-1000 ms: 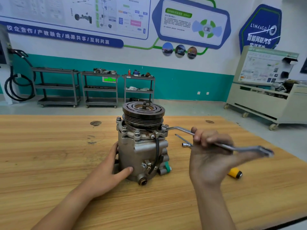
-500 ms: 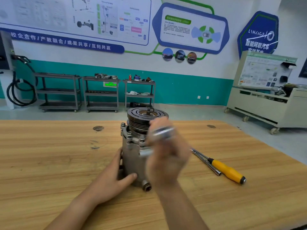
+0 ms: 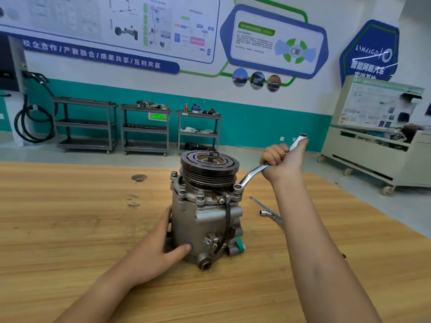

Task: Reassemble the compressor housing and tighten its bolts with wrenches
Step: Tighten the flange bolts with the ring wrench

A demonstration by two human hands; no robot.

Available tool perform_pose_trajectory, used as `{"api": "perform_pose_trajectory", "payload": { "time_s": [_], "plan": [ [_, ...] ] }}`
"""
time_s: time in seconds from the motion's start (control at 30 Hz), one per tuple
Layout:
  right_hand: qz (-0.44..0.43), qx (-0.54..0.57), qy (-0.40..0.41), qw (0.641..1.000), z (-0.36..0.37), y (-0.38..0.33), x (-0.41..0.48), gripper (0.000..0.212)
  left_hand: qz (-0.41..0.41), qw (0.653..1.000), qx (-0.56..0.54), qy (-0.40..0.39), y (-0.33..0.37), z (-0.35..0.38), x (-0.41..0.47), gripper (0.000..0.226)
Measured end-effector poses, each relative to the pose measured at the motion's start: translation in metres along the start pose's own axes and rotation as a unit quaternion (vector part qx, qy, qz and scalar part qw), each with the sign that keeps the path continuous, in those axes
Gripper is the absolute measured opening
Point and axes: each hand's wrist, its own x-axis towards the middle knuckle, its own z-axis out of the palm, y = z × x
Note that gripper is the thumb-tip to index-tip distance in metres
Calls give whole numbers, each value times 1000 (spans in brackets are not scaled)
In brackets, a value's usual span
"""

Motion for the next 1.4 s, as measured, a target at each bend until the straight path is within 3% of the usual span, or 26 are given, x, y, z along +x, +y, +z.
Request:
{"api": "perform_pose_trajectory", "payload": {
  "time_s": [0.13, 0.47, 0.63, 0.8, 1.0, 1.2, 1.3, 1.4],
  "plan": [
    [46, 26, 10, 999, -11, 6, 17, 79, 8, 1000, -4, -7, 0, -1, -1, 84],
    [158, -54, 27, 986, -7, 20, 36, 81, 14, 1000, -19, -1, -3, 1, 0, 83],
    [161, -15, 42, 986, -13, 20, 34, 74, 11, 1000, -14, -1, -3, 0, 0, 83],
    [65, 66, 112, 989, -34, 13, 14, 57, 12, 1000, -21, -3, -2, 2, 1, 82],
    [-90, 88, 124, 984, -38, 5, -23, 62, 6, 1000, -22, -1, -1, 2, 0, 81],
    [-250, 72, 19, 965, -48, 16, -72, 76, 3, 1000, -2, 0, 1, 1, -1, 83],
    [-296, -14, -44, 954, -55, 24, -96, 72, 4, 1000, 2, 3, -1, 0, 0, 83],
    [-349, -127, -122, 920, -57, 39, -116, 58, 17, 1000, 14, 3, -3, 1, 0, 83]
  ]
}}
